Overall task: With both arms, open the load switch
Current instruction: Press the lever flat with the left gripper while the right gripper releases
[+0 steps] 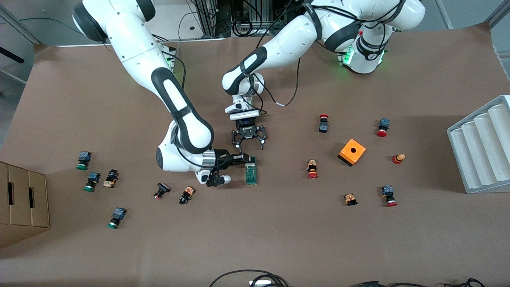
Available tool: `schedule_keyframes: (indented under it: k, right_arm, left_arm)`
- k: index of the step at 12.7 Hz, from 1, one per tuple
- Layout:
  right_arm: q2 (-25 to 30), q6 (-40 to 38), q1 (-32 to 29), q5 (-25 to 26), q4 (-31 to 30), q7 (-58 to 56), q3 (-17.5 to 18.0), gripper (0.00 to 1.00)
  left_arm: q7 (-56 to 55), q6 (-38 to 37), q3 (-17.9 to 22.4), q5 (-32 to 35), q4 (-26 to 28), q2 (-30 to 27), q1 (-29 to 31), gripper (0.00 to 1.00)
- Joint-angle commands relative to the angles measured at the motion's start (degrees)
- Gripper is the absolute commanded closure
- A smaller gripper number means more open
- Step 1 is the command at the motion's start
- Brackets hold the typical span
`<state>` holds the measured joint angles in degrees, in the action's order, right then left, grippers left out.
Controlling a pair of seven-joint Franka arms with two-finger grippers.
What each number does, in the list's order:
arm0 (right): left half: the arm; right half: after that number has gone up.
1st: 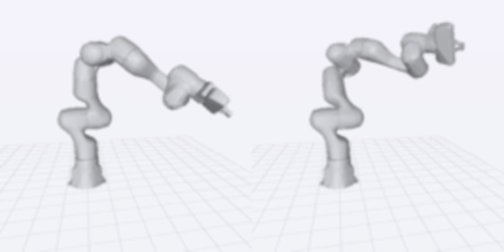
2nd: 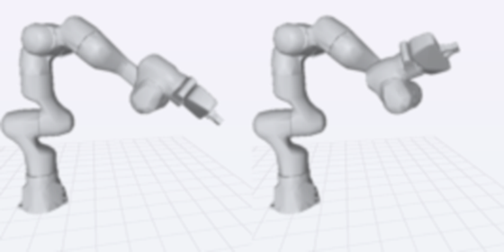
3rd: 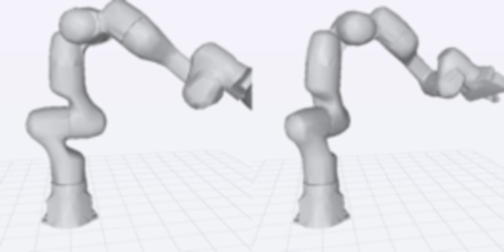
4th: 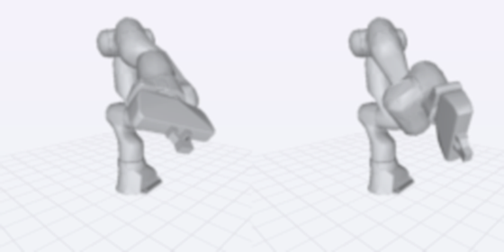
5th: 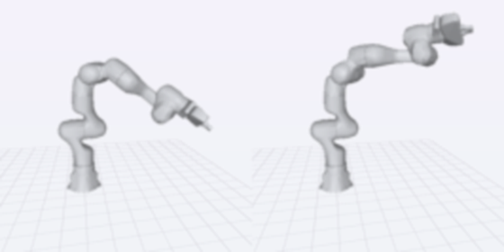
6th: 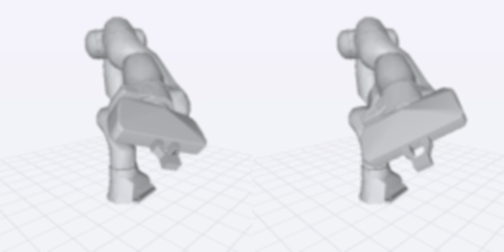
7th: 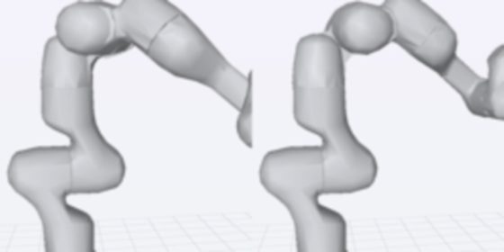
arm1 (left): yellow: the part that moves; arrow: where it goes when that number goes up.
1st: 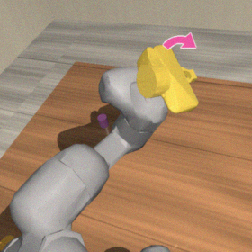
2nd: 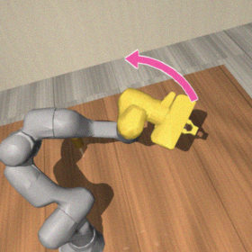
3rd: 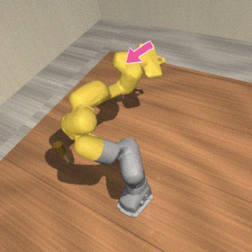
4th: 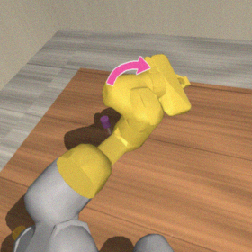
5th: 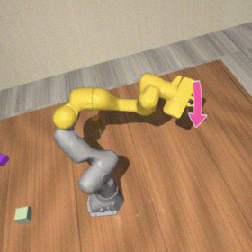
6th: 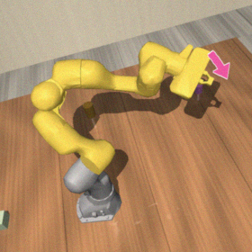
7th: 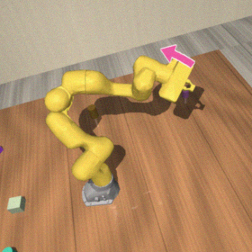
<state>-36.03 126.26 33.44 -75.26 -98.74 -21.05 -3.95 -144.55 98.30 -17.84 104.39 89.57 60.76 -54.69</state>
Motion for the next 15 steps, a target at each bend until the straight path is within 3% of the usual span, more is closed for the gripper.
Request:
schedule_keyframes:
  k: [1,8,13,15]
  right_arm:
    - [3.94,-1.28,0.39,-0.94,-2.24,1.89,-0.35,0.00]
    - [8.42,-2.59,-0.66,-0.42,-3.12,5.91,-0.44,0.00]
    - [12.20,-2.68,-2.41,6.60,-3.04,10.32,-0.44,0.00]
    - [13.70,-2.68,-2.95,11.68,-2.95,11.90,-0.44,0.00]
  left_arm:
    - [0.24,1.01,0.09,-0.24,-2.38,2.52,-0.59,0.00]
    - [0.41,1.02,0.00,-0.33,-2.47,2.08,-0.50,0.00]
    - [1.02,1.45,-0.27,-2.08,-2.47,1.29,-0.24,0.00]
    - [4.00,1.63,-0.35,-4.28,-2.47,0.50,-0.24,0.00]
